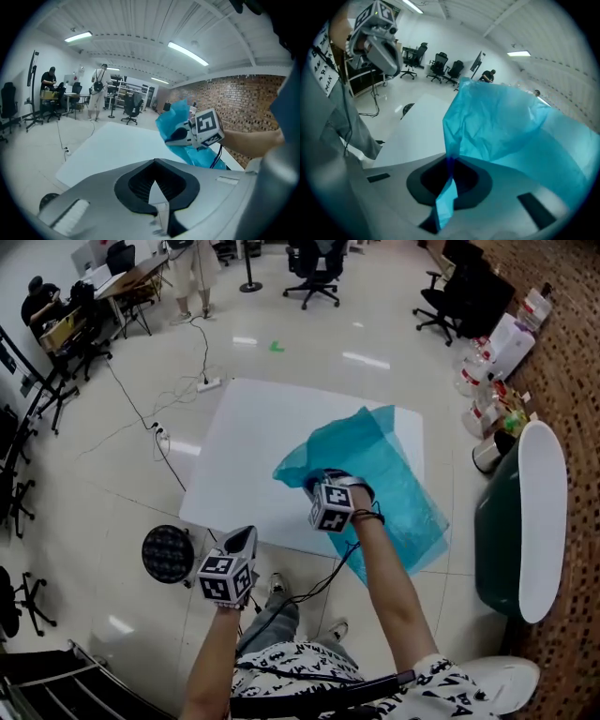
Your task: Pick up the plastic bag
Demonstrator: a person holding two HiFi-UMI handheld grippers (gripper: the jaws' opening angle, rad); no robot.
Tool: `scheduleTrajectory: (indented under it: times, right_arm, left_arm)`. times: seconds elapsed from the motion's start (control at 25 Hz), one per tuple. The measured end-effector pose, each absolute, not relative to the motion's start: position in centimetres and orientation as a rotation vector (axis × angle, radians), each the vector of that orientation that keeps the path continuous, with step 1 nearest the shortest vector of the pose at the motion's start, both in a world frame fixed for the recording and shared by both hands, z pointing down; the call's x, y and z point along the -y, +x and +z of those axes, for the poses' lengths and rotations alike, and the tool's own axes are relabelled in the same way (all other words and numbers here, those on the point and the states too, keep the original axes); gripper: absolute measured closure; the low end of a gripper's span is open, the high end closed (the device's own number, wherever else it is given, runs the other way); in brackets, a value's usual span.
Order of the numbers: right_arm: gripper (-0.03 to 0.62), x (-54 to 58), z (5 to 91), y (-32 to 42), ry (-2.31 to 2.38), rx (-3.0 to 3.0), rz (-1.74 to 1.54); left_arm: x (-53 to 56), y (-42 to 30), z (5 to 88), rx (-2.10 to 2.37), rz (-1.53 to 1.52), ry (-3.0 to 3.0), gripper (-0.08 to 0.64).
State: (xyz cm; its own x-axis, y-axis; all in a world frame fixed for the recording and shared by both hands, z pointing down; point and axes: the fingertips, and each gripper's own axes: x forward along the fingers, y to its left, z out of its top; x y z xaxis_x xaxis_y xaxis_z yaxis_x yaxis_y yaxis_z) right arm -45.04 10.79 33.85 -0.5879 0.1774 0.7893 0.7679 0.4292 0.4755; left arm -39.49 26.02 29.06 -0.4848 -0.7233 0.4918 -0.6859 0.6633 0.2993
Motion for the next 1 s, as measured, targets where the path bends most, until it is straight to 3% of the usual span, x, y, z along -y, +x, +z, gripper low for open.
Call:
scheduleTrajectory:
  times: [0.28,0.56,0.64,0.8,1.0]
  right_arm:
    - [0.581,-18.2,44.9,-42.0,-1.121,1.643,-1.38]
    - [0.551,-22.5,47.0,-41.5,-1.174,1.625,-1.452]
    - [0.37,-23.1,46.5,-40.7,-1.187,1.666,-1.364]
    - [0.201,-22.7,43.8,-39.0,-1.197,1.866,-1.028]
    - [0.166,-16.6,40.1,-39.7,-0.892,2.192,-0.429]
  left_arm:
    - [-27.7,-41.1,32.6,2.225,-0.077,1.044,0.56]
    - [-28.0,-43.6,35.5,2.167,-0.026,1.061,0.56]
    - [-27.4,-44.1,35.9,2.152,-0.008,1.083,0.56]
    - [-26.1,-45.5,36.0,2.149,0.026,1.117,0.56]
    - [-23.3,-45.8,37.1,2.094,0.091,1.211,0.56]
